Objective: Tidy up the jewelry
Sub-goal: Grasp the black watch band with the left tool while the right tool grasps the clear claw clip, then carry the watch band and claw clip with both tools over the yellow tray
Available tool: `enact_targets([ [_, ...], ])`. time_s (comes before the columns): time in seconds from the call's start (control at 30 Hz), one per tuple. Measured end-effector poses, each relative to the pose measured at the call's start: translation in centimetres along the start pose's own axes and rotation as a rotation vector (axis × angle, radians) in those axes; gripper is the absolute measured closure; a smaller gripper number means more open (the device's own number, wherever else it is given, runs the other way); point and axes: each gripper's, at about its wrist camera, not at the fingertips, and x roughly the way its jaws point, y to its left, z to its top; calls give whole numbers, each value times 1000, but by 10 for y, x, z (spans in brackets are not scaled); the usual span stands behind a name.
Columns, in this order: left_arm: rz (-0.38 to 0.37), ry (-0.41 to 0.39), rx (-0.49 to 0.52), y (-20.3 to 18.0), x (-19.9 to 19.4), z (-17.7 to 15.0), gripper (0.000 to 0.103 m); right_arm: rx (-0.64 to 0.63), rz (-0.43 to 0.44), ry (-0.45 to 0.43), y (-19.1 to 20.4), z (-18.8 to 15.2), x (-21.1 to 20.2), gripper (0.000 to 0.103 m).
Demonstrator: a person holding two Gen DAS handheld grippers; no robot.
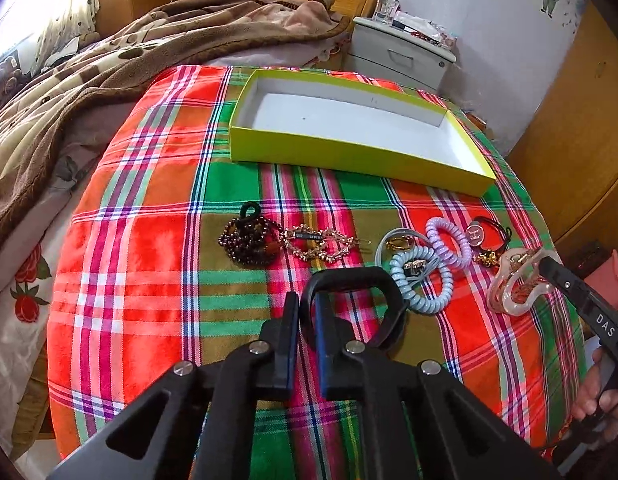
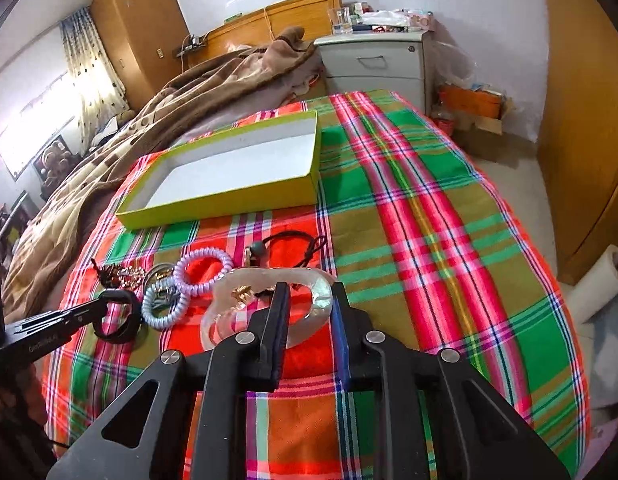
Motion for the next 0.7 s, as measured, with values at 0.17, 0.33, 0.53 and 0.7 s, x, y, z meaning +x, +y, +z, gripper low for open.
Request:
enact_targets([
  [0.17,-22,2,-10,1,-2,-2,95,-4,4,-18,-3,-1,-5,85],
  [0.33,-9,-25,-15,1,-10,3,95,-2,22,-61,-3,0,-13,85],
  [0.53,0,-83,14,-5,-26,9,95,-11,34,-118,2,11,-27,85],
  [0.7,-7,-106,6,-3,-31,20,95,-11,38,-132,5,24,-27,85],
])
